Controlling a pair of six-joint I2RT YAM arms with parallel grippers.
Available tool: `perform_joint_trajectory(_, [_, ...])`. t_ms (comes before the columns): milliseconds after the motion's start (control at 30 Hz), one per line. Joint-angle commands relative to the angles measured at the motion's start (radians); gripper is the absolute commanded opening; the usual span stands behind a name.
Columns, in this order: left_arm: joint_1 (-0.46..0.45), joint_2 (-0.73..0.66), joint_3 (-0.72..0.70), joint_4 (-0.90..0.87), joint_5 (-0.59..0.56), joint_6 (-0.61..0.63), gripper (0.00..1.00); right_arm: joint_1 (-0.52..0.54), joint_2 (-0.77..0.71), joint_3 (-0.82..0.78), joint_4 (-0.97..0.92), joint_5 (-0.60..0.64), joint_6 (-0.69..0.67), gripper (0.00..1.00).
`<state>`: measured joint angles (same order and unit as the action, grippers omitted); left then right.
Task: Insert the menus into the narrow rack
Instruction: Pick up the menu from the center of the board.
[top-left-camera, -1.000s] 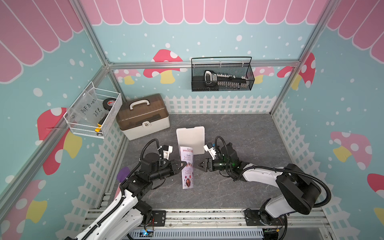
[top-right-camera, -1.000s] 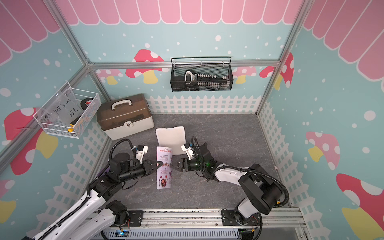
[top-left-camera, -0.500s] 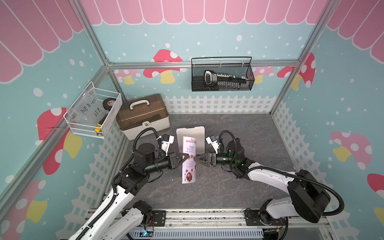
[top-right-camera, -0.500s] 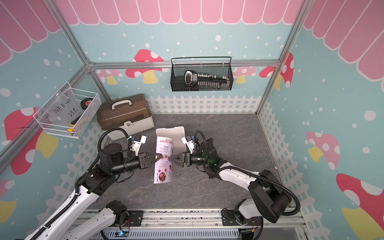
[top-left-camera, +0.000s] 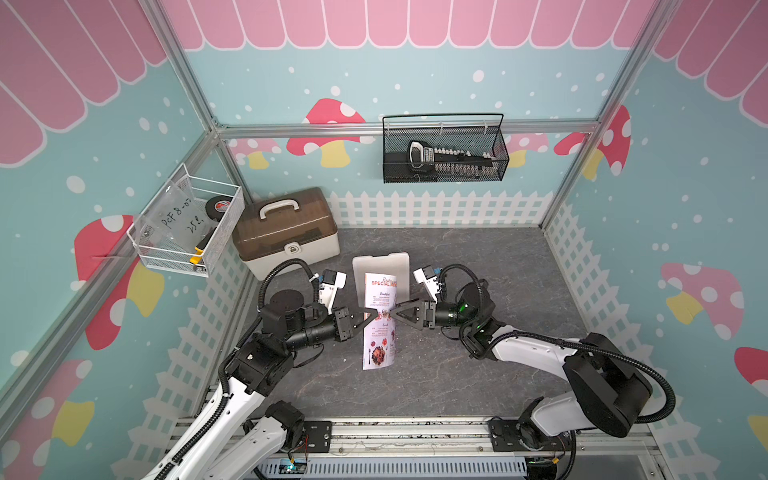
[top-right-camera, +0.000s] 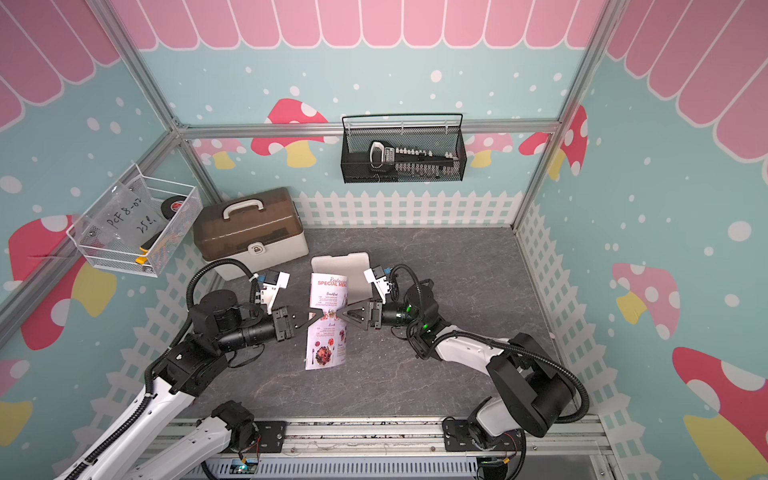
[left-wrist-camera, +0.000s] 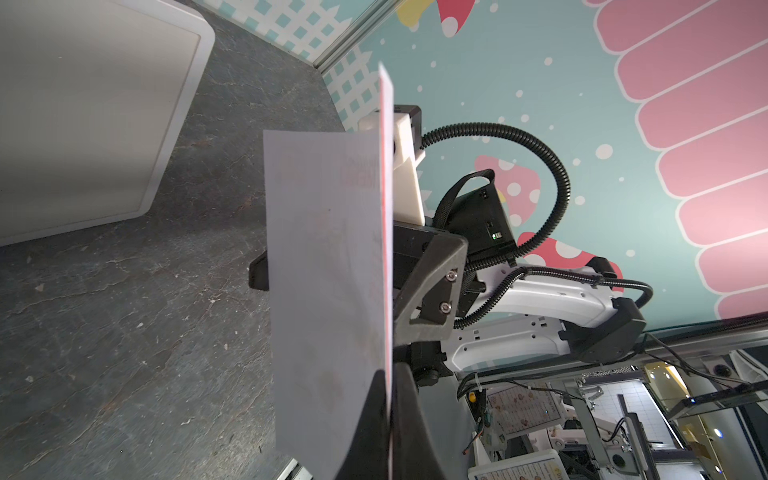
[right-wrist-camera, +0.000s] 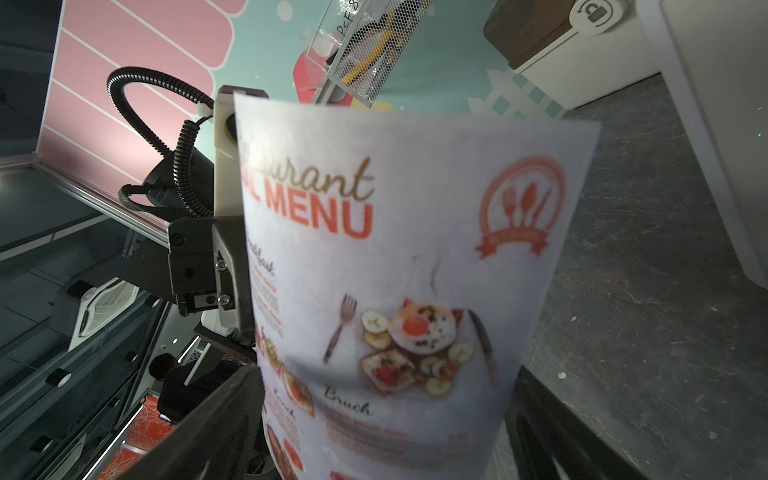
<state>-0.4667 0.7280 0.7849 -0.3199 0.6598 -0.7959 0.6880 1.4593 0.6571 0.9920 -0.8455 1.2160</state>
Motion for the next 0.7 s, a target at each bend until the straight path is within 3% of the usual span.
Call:
perform_joint_trajectory(0, [0.005,-0.017,-0.014,0.066,0.036,-0.040,0.03,-0.001,0.003,-0.007,0.070,-0.018,0.030,0.90])
perform_joint_trajectory(400, [0.007,-0.021,-0.072,0.252,0.081,-0.134,0.03,0.004,0.060,-0.009,0.165,-0.032,0.086,0.90])
perform_joint_trajectory(667, [0.033,-0.017,-0.061,0.172,0.077,-0.084,0.03,0.004,0.088,-0.039,0.291,-0.033,0.161,0.82])
